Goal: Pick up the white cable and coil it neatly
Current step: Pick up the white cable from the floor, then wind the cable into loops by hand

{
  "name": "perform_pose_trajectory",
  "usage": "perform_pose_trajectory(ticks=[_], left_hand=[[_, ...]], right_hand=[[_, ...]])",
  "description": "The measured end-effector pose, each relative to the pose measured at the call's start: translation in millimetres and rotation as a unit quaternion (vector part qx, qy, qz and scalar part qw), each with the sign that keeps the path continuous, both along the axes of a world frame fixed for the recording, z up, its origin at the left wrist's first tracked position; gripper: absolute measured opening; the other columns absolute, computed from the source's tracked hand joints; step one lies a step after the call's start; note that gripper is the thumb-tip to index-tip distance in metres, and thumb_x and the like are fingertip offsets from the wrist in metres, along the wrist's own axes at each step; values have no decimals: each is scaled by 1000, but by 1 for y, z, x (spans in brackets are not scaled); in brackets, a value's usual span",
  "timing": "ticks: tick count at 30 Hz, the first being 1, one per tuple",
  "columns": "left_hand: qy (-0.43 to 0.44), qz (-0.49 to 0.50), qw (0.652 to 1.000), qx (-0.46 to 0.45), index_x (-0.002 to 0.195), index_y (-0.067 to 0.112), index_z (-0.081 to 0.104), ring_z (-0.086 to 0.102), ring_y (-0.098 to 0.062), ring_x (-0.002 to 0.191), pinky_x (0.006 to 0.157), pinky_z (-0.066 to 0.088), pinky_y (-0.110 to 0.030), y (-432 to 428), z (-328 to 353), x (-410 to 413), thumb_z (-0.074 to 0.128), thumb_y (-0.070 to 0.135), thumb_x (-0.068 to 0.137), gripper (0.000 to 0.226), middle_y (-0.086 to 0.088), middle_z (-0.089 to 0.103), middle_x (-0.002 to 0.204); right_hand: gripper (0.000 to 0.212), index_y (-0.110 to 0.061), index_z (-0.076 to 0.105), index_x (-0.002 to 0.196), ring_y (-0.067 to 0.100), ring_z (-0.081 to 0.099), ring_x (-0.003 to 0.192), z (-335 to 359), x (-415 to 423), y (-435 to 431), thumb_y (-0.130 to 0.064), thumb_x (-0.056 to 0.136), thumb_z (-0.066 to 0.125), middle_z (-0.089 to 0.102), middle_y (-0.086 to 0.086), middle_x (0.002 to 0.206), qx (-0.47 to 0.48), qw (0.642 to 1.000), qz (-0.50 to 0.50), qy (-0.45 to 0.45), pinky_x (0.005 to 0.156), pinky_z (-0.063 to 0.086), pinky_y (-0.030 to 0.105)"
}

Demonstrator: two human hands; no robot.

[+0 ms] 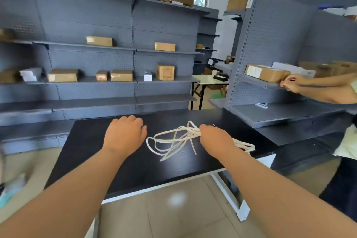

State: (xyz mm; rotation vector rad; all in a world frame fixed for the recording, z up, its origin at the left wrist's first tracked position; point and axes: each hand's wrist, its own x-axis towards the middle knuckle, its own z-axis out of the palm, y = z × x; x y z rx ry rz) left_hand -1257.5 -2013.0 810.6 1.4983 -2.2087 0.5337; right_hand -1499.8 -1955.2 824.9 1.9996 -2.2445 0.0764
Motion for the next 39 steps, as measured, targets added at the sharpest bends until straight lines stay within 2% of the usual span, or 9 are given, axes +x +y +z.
perform_pose_trajectory(ticks=[6, 10, 13, 21, 27, 29, 32, 35, 39], left_hand=[[-6, 70, 997, 31, 98, 19, 64, 59, -22, 82, 77, 45, -34, -61, -14, 10, 36, 36, 94, 33, 1, 65, 89], [9, 113, 993, 45, 97, 18, 63, 58, -23, 85, 80, 43, -35, -108, -19, 27, 36, 35, 94, 32, 0, 65, 91], [0, 136, 990, 41, 97, 18, 62, 59, -23, 87, 79, 42, -35, -146, -22, 37, 37, 35, 94, 31, 0, 66, 93], [26, 172, 983, 61, 90, 14, 64, 60, -28, 86, 78, 41, -37, -239, -45, 70, 44, 31, 92, 27, -4, 67, 88], [-9, 183, 974, 135, 79, 18, 66, 63, -26, 73, 68, 47, -36, -273, -87, 77, 55, 31, 85, 18, -1, 67, 76], [-22, 185, 972, 147, 71, 19, 66, 63, -25, 64, 61, 47, -35, -278, -101, 75, 64, 29, 79, 14, 0, 66, 67], [-24, 177, 971, 156, 71, 19, 66, 64, -25, 64, 63, 48, -34, -284, -117, 72, 64, 30, 80, 14, 1, 65, 67], [-17, 165, 973, 159, 81, 20, 66, 64, -24, 74, 71, 47, -35, -291, -123, 67, 53, 33, 87, 20, 1, 67, 77], [-6, 152, 976, 158, 83, 19, 67, 63, -24, 74, 71, 47, -35, -299, -127, 63, 51, 33, 88, 22, 1, 67, 78]], right_hand=[[20, -5, 47, 108, 34, 59, 96, -4, 5, -100, -2, 90, 38, 61, 15, 108, 17, 997, 66, -31, 76, 43, 38], [18, -6, 46, 103, 31, 49, 79, -13, 21, -159, -1, 89, 35, 60, 15, 103, 5, 993, 110, -48, 68, 34, 35], [17, -8, 46, 99, 32, 51, 81, -25, 40, -206, 0, 89, 35, 59, 14, 99, 7, 988, 137, -64, 67, 34, 35], [19, -7, 49, 107, 36, 59, 100, -76, 99, -317, -6, 90, 40, 62, 14, 110, 9, 976, 205, -69, 80, 43, 41], [24, -11, 48, 113, 31, 54, 105, -147, 100, -353, -9, 89, 43, 56, 9, 112, 63, 967, 243, -43, 92, 37, 39], [39, -14, 42, 124, 30, 48, 117, -173, 84, -358, -20, 87, 52, 50, 8, 122, 133, 963, 232, -9, 105, 29, 41], [82, -19, 26, 142, 28, 32, 134, -192, 57, -362, -39, 76, 68, 36, 6, 140, 268, 943, 196, 13, 114, 18, 46], [100, -22, 21, 146, 27, 28, 137, -189, 45, -373, -50, 66, 75, 32, 6, 146, 340, 920, 193, 13, 114, 21, 45], [115, -34, 15, 146, 28, 28, 138, -183, 42, -393, -64, 53, 75, 29, 0, 150, 396, 901, 163, -69, 111, 30, 48]])
